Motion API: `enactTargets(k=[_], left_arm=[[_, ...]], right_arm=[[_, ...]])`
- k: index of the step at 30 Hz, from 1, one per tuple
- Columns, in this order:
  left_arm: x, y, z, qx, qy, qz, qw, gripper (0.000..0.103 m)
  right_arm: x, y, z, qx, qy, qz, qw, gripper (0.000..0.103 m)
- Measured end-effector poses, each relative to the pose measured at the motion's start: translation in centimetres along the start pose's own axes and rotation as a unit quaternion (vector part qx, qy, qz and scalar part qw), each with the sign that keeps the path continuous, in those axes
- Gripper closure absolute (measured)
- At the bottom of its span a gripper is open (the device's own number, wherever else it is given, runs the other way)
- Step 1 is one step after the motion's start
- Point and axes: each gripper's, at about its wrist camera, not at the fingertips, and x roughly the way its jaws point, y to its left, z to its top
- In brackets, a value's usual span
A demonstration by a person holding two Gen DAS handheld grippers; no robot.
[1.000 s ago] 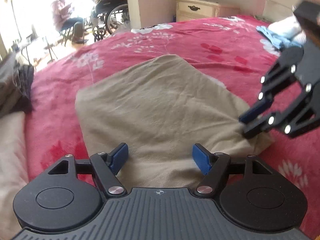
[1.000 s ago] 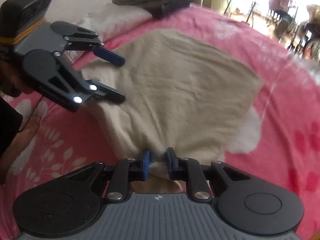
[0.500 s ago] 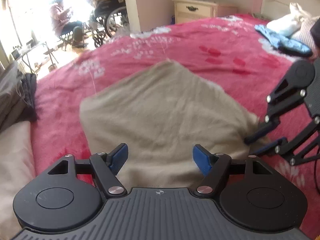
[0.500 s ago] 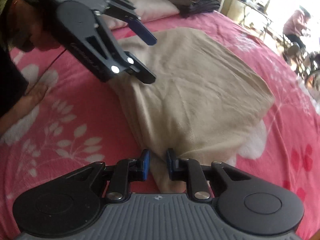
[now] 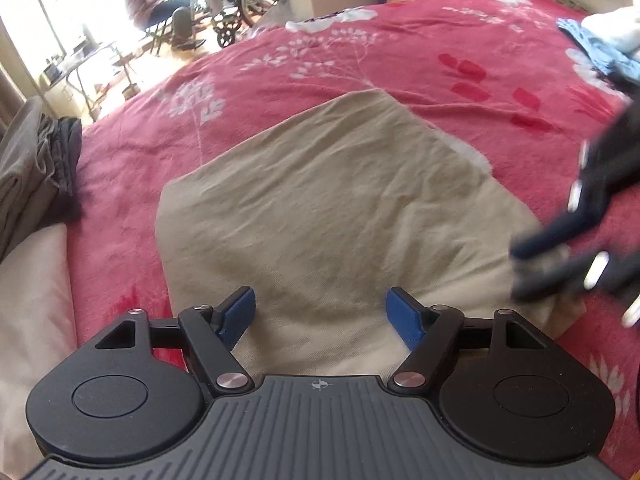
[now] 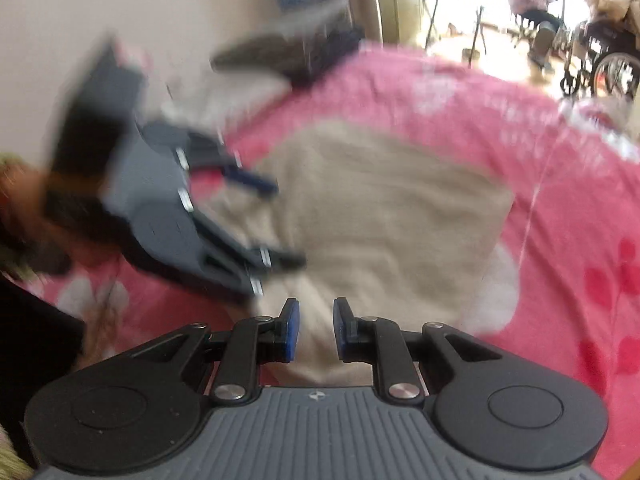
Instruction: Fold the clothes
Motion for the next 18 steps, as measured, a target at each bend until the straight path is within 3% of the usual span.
enactTargets(k=[1, 3, 11, 18], left_arm=[[0.1, 0.1, 0.0, -0.004, 0.005, 0.0, 1.0, 0.024], [0.0, 0.1, 0.1, -0.003, 0.008, 0.003, 1.0, 0.023], [0.1, -0.4, 0.3, 0.003, 0.011, 0.019, 0.9997, 0.019], [0.1, -0.5, 0.4, 0.001, 0.016, 0.025, 0.9996, 0.019]], right_arm=[[1.1, 0.2, -0.7, -0.013, 0.017, -0.009, 1.0, 0.084], [1.2, 0.4, -1.3, -0.029, 0.005, -0.014, 0.999, 0.083], [0.9, -1.7, -0.6, 0.048, 0.016, 0.008, 0.999, 0.083], [0.8, -1.6, -0.9, 0.046, 0.016, 0.007, 0.999, 0.083]])
